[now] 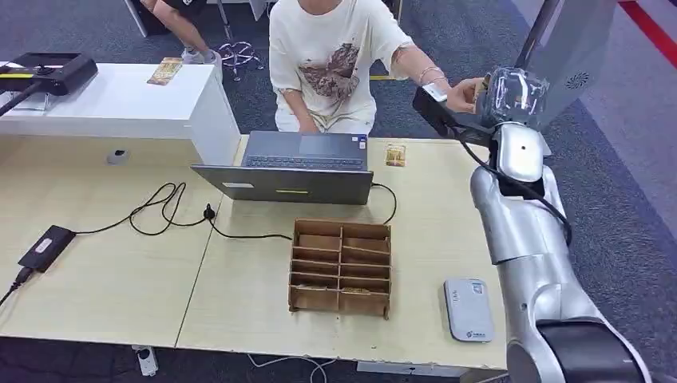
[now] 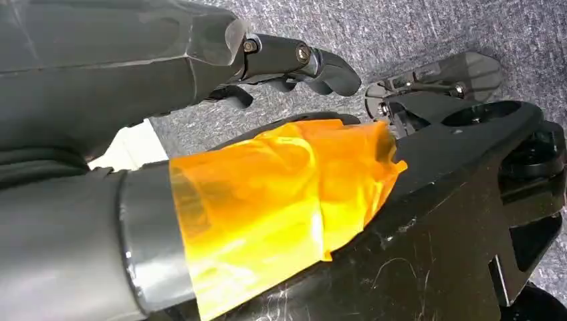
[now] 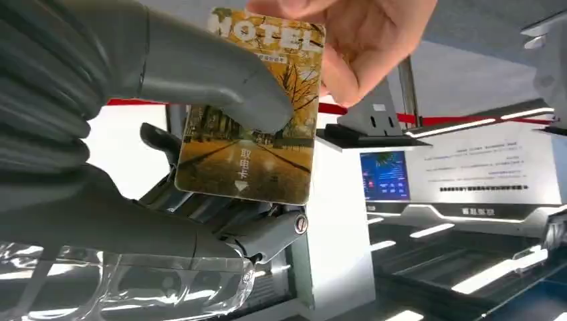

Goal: Pass the card to the sensor for recognition and then transmit it.

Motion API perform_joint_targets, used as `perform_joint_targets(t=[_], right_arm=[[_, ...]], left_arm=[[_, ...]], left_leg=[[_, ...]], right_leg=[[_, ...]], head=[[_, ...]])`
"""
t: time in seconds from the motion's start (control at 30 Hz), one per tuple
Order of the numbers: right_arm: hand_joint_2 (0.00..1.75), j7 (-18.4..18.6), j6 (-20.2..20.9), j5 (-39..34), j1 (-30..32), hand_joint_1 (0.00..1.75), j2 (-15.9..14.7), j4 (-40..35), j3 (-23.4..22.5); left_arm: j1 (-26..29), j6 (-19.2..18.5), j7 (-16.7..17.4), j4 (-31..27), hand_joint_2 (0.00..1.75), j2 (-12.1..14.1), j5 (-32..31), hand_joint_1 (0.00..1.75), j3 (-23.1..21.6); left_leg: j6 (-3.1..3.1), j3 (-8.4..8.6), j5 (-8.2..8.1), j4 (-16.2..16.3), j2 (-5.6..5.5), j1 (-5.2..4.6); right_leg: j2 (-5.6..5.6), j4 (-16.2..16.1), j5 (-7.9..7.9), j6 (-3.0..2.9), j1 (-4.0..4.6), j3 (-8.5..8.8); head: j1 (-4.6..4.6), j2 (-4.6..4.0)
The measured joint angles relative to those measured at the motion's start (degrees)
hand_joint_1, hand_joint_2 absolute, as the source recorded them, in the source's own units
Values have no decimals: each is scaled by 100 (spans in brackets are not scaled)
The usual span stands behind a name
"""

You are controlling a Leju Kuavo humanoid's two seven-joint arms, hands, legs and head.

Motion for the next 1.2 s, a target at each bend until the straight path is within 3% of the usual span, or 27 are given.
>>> perform_joint_targets(t=[0.17, 0.43, 0.63, 0.87, 0.97, 1.1, 1.2], right_arm=[[175, -81, -70, -48, -85, 175, 33, 7, -39], [175, -415, 26, -718, -55, 175, 251, -262, -181], [175, -927, 540, -2261, 102, 175, 439, -474, -295], [175, -1467, 1167, -4397, 115, 175, 457, -439, -428], [175, -1639, 1445, -5336, 151, 175, 393, -433, -428], [175, -1696, 1621, -5828, 293, 175, 298, -437, -426], [175, -1808, 1860, -6822, 448, 175, 123, -518, -378]], left_arm=[[-1, 2, -2, 0, 0, 0, 17, 0, 0], [-1, 37, 2, 0, 0, 0, 94, 0, 0], [1, 52, 4, 0, 0, 2, 214, 0, 7], [5, 50, 4, 0, 0, 22, 295, 0, 26], [7, 50, 4, 0, 0, 42, 334, 0, 52], [21, 50, 4, 0, 0, 55, 361, 0, 59], [23, 52, -2, 0, 0, 59, 393, 0, 72]], left_leg=[[0, 0, 0, 0, 0, 0], [0, 0, 0, -1, 1, 1], [0, -2, 0, -1, 0, 1], [0, -2, 0, 0, 1, 0], [0, -3, 0, 1, -1, 0], [0, -3, 0, 0, 1, -1], [0, -3, -1, 1, -5, 1]], right_leg=[[0, 0, 0, 0, 0, 0], [1, 0, 0, 0, 1, -3], [0, 0, 0, 0, 1, -4], [1, -1, 0, 0, 0, -5], [-1, -1, 0, 0, 0, -6], [2, -1, 0, 0, -1, -9], [-4, -3, -1, 1, 1, -4]], head=[[0, 2], [0, 2], [0, 2], [0, 2], [0, 2], [0, 0], [2, 2]])
